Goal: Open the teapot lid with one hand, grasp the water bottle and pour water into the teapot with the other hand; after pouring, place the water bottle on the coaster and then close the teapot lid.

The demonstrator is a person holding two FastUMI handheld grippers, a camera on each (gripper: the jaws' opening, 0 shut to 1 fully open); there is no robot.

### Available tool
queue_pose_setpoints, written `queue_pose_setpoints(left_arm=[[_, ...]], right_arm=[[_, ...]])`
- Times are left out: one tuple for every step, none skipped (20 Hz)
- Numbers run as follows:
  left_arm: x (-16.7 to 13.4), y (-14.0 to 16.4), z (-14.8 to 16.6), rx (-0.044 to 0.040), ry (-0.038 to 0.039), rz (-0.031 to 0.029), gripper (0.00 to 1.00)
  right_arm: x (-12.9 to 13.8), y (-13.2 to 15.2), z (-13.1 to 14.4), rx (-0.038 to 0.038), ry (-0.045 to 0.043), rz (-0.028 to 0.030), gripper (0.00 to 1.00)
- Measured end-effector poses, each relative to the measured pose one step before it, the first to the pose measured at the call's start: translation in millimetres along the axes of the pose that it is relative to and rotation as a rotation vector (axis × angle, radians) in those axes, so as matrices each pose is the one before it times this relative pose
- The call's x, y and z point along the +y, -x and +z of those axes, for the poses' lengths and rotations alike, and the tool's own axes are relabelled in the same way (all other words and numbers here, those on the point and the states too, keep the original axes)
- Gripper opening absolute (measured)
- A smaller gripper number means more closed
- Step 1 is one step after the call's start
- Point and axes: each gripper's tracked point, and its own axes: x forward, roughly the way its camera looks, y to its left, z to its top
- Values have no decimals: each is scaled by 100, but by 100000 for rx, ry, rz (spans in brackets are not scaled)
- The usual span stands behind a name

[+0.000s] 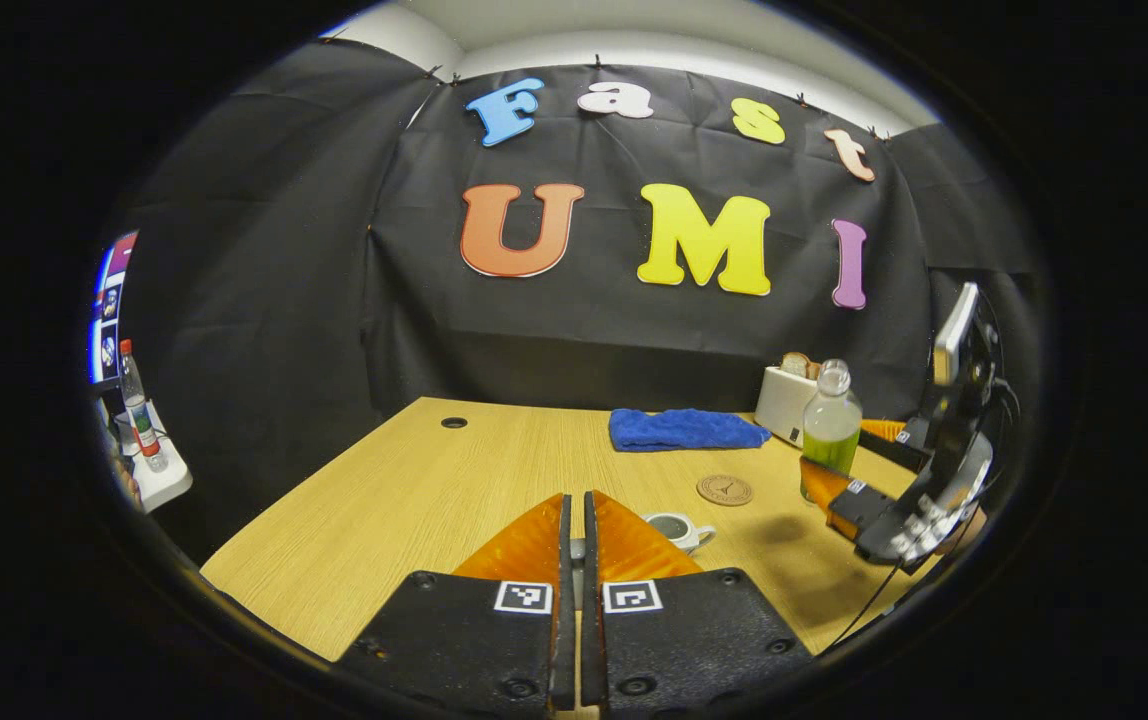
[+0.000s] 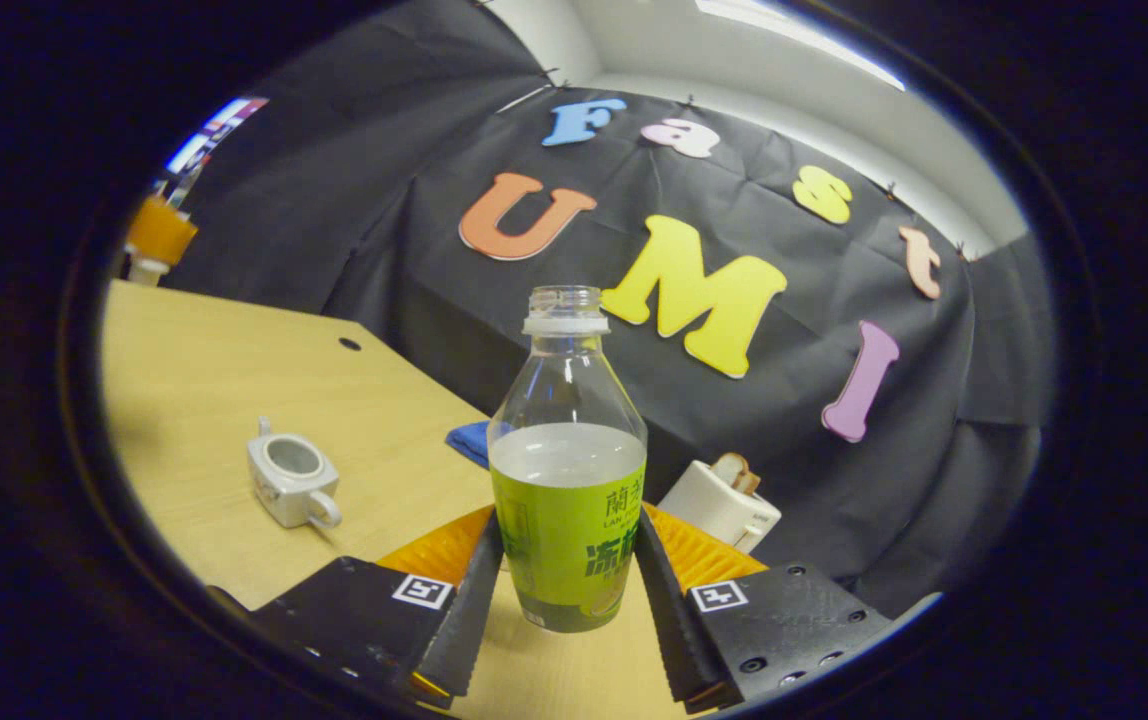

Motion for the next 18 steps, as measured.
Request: queue_pose_setpoints(left_arm=[[107,-220,-190,841,-917,1302,5],[71,-239,-168,325,-280,1034,5],[-84,-146,-27,-209,-190,624,5],[-168,-105,18,-734,-305,51,5],[-69,-163,-4,-915,-625,303,5],[152,-92,-4,-268,-405,563,5],[301,-230,-265,549,-331,820,5],[559,-218,-270,710,-399,1759,5],[464,-154,-368,748,-536,1330,5],[371,-197,-338,808,-334,1003,5],[445,-214,-146,706,-44,1070,5],[417,-207,-75,456,356,1036,5],[333,-55,-247,369,707,755,5],[377,-26,-146,1097,2212,553,5],[344,-160,-341,1337,2303,741,5],[491,-38,45,-198,862,1116,5],[241,-54,41,-262,-136,664,5],[195,-12,-100,214,-511,366,5]], right_arm=[[-85,-641,299,-52,-6495,2216,74],[-75,-646,319,-350,-6035,2101,71],[85,-780,229,104,-4826,2518,71],[53,-869,98,95,-4210,2244,74],[-36,-904,140,493,-4027,1900,74],[339,-1075,-329,1477,-3736,3291,71],[437,-1336,-123,1524,-3617,1937,71],[-384,-712,-357,939,-2497,842,74],[-251,-684,-360,853,-2425,56,71],[-172,-1057,-224,497,-3088,317,71],[-33,-1089,-175,-21,-2461,555,73],[6,-976,-76,68,-1805,94,71],[-116,-828,-85,496,-866,-206,72],[-128,-919,-240,1011,-283,-528,72],[43,-733,-247,690,-608,-58,72],[86,-615,-256,610,-532,347,72],[115,-567,-195,395,-1689,573,72],[156,-531,-596,1278,-337,725,72]])
